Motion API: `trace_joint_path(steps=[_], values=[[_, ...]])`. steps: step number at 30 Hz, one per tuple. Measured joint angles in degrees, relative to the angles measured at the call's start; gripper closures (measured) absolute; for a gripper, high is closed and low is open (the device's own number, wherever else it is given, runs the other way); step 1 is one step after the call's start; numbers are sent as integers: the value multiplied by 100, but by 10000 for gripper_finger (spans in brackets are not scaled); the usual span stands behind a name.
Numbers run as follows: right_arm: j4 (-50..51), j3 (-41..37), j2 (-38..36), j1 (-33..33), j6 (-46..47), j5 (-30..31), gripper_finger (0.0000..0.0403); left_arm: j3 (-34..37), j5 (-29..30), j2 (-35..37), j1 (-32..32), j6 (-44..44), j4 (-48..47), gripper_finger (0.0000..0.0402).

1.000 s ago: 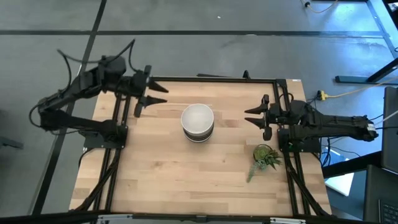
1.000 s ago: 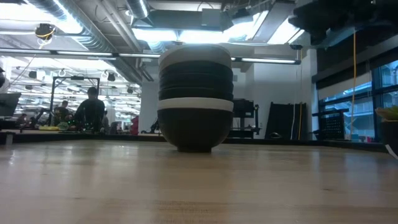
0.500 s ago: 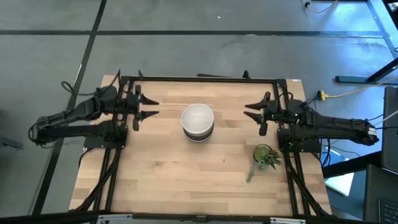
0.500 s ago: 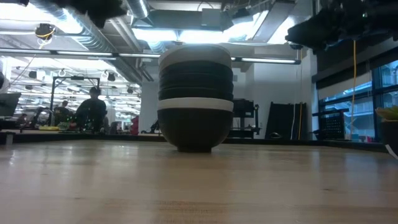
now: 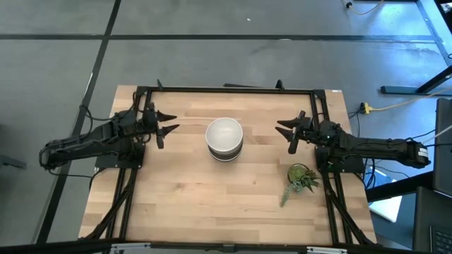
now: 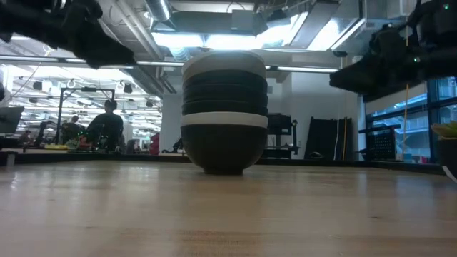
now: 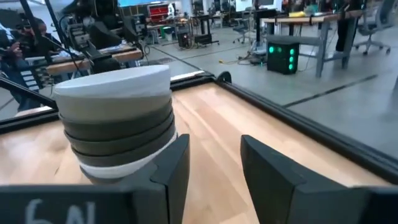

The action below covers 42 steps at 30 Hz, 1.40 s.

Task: Nest bowls inside each other
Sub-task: Return to Home Position

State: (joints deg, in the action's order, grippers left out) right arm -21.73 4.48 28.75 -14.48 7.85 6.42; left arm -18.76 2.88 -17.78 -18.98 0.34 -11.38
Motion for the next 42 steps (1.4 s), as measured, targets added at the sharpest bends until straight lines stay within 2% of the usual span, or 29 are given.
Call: trace_joint_path(steps=[6, 9, 13, 42], values=[[-52, -132, -1, 0, 50, 10, 258, 686, -40, 33, 2, -142, 835, 236], [-55, -132, -2, 0, -82, 269, 258, 854, -24, 30, 0, -140, 1109, 236], [-88, -132, -2, 0, -63, 561, 258, 861, 34, 33, 0, -140, 1153, 236], [-64, -132, -2, 2, -78, 560, 258, 861, 70, 30, 0, -127, 1140, 236]])
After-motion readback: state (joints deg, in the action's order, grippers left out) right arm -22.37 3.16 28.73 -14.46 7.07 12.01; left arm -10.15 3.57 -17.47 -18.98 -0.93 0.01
